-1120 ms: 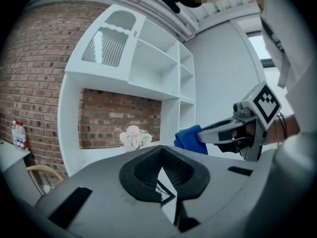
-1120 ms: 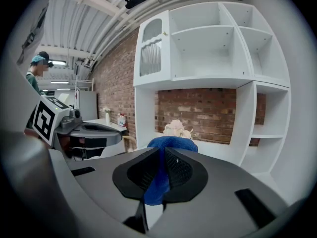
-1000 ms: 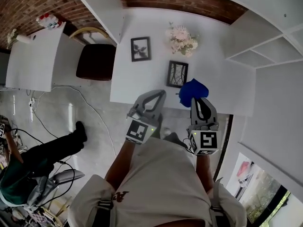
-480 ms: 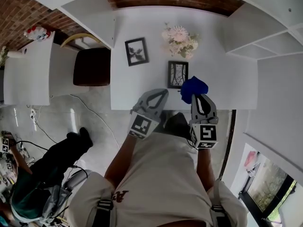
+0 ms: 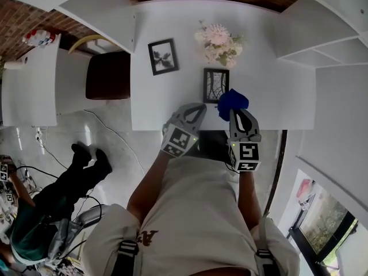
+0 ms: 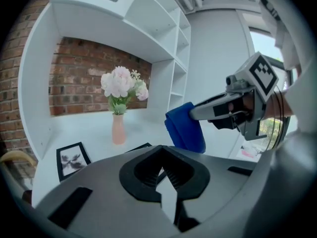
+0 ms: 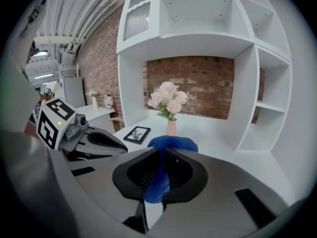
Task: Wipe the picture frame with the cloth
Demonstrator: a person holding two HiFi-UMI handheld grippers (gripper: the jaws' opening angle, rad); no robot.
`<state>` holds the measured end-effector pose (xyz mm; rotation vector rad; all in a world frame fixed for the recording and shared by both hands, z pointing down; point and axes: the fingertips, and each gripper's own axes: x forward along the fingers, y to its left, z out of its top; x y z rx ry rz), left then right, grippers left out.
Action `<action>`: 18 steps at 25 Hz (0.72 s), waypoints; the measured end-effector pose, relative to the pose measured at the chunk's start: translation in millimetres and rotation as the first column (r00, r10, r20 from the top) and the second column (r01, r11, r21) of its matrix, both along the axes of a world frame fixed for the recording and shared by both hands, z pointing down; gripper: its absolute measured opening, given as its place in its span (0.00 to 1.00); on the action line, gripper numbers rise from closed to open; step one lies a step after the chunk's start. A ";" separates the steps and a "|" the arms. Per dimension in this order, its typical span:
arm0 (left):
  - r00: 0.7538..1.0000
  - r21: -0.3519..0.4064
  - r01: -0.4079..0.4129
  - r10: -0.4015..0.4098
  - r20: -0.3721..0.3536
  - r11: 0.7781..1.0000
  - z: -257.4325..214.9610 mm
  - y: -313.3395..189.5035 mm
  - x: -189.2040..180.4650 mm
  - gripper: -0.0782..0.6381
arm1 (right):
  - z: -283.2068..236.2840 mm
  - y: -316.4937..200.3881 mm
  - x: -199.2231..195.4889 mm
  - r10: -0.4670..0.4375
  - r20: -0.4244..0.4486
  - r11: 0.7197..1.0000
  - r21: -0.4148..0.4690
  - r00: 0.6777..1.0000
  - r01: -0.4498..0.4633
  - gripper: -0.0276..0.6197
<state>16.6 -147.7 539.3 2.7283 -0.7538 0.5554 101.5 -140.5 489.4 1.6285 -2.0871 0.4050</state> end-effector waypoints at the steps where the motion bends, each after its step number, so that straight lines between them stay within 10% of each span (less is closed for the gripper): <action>1: 1.000 -0.011 0.000 0.000 0.008 1.000 6.4 -0.3 2.2 0.10 | 4.1 -0.5 1.0 -0.003 0.002 1.000 -0.006 1.000 0.003 0.08; 18: 0.984 -0.118 0.010 0.011 0.179 0.993 78.4 -6.9 18.4 0.10 | 44.6 -13.3 11.1 -0.068 0.045 0.994 -0.077 0.997 0.071 0.08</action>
